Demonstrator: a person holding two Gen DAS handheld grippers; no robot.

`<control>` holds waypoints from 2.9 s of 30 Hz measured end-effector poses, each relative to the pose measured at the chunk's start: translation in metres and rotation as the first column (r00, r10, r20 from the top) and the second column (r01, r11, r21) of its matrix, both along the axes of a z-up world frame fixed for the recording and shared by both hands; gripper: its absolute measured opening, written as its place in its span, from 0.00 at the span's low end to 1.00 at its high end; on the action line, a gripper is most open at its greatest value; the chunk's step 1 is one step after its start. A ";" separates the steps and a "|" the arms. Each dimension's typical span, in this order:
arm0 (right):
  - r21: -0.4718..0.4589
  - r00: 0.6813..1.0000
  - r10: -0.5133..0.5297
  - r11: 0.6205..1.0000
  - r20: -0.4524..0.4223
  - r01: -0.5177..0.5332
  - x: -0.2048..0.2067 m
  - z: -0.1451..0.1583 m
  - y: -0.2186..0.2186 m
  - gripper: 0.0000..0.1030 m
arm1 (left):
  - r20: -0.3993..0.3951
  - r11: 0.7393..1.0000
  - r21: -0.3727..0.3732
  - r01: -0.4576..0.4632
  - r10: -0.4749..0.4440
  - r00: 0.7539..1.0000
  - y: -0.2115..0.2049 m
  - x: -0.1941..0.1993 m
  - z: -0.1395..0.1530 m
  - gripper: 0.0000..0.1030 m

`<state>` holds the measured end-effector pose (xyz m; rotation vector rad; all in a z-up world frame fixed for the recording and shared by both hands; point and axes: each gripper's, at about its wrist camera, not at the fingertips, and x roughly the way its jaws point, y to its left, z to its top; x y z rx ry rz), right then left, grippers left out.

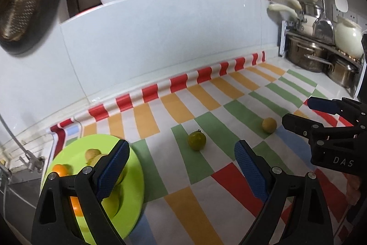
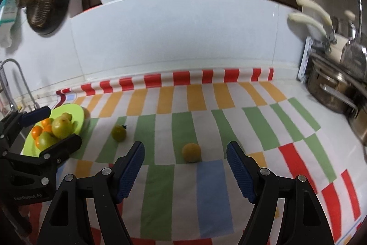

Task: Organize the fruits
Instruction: 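Move both grippers toward the small green and yellow fruits, then grasp the small yellow fruit with the right gripper while the left gripper grasps the green fruit, then carry the green and yellow fruits over the lime-green plate with both grippers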

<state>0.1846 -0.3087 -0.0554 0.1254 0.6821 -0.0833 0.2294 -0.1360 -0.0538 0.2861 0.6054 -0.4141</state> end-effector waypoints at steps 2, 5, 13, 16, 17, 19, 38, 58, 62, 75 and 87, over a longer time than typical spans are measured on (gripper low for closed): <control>0.020 1.000 -0.007 1.000 -0.024 0.008 0.007 -0.008 -0.004 0.72 | -0.013 1.000 0.005 0.009 -0.009 1.000 -0.003 0.007 -0.006 0.91; 0.034 0.998 -0.011 0.999 -0.062 0.013 0.017 -0.020 -0.007 0.72 | -0.044 1.000 0.013 0.024 -0.023 0.999 -0.008 0.017 -0.016 0.86; 0.055 0.995 -0.011 0.998 -0.102 0.017 0.035 -0.037 -0.011 0.64 | -0.151 1.000 -0.008 0.029 -0.030 0.988 -0.016 0.046 -0.037 0.67; 0.055 0.992 -0.010 0.998 -0.125 0.017 0.042 -0.043 -0.011 0.57 | -0.177 0.999 -0.017 0.029 -0.032 0.984 -0.021 0.055 -0.042 0.61; 0.057 0.992 -0.009 0.998 -0.129 0.017 0.043 -0.044 -0.011 0.55 | -0.180 0.999 -0.017 0.030 -0.032 0.983 -0.022 0.056 -0.043 0.59; 0.063 0.991 -0.012 0.998 -0.136 0.020 0.046 -0.046 -0.013 0.54 | -0.182 0.999 -0.007 0.035 -0.036 0.983 -0.027 0.059 -0.044 0.54; 0.067 0.987 0.017 0.998 -0.160 -0.007 0.052 -0.049 -0.010 0.29 | -0.196 0.997 -0.002 0.077 -0.076 0.978 -0.036 0.059 -0.043 0.28; 0.051 0.995 0.087 0.995 -0.045 -0.085 0.024 0.007 0.017 0.29 | -0.095 0.997 -0.069 0.032 -0.038 0.995 -0.002 0.012 0.014 0.28; 0.044 0.994 0.112 0.993 -0.019 -0.111 0.017 0.018 0.026 0.29 | -0.074 0.996 -0.089 0.020 -0.026 0.997 0.008 0.000 0.024 0.28; 0.022 0.979 0.195 0.980 0.054 -0.196 -0.010 0.051 0.059 0.29 | 0.015 0.991 -0.125 -0.045 0.047 0.999 0.043 -0.042 0.056 0.28; 0.004 0.953 0.284 0.958 0.104 -0.286 -0.034 0.068 0.094 0.29 | 0.041 0.983 -0.136 -0.122 0.129 0.991 0.080 -0.077 0.068 0.28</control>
